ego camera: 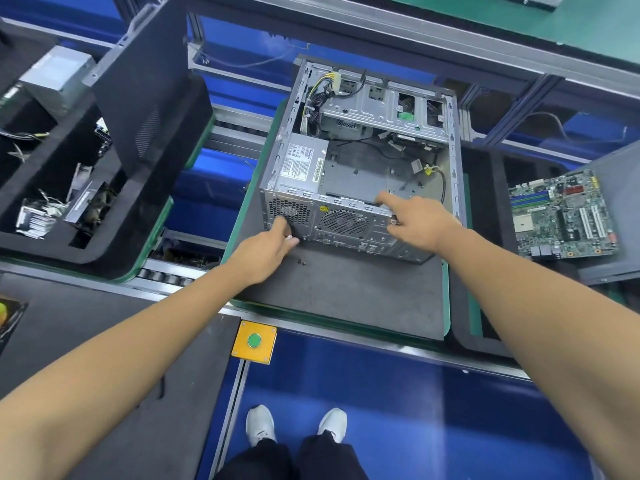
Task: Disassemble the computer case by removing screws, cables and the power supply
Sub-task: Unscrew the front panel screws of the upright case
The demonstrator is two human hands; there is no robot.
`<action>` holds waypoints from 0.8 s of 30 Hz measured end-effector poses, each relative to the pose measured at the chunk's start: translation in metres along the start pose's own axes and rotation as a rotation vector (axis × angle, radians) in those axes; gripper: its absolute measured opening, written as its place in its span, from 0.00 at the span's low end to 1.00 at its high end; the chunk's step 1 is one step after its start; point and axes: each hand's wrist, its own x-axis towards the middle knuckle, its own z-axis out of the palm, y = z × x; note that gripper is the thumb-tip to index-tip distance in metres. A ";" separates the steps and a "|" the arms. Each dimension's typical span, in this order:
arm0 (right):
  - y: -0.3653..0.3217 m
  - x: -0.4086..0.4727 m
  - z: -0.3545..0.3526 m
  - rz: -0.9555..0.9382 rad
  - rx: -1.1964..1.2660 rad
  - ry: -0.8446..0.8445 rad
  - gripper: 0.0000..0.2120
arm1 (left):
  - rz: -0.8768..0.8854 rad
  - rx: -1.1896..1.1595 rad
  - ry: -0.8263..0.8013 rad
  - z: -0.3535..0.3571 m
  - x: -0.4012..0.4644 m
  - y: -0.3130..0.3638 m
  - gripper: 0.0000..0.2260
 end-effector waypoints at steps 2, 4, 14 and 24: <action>-0.001 0.000 0.000 0.005 0.000 -0.006 0.20 | 0.038 -0.189 0.141 -0.006 -0.007 -0.001 0.07; -0.001 0.000 -0.002 0.006 0.002 -0.010 0.20 | 0.083 -0.377 0.315 -0.011 -0.012 0.001 0.04; -0.002 -0.001 -0.003 0.010 0.010 -0.023 0.20 | 0.110 -0.575 0.584 0.028 -0.015 0.005 0.06; -0.001 0.005 -0.006 0.028 0.162 -0.094 0.26 | 0.084 -0.405 0.320 0.061 -0.037 0.044 0.11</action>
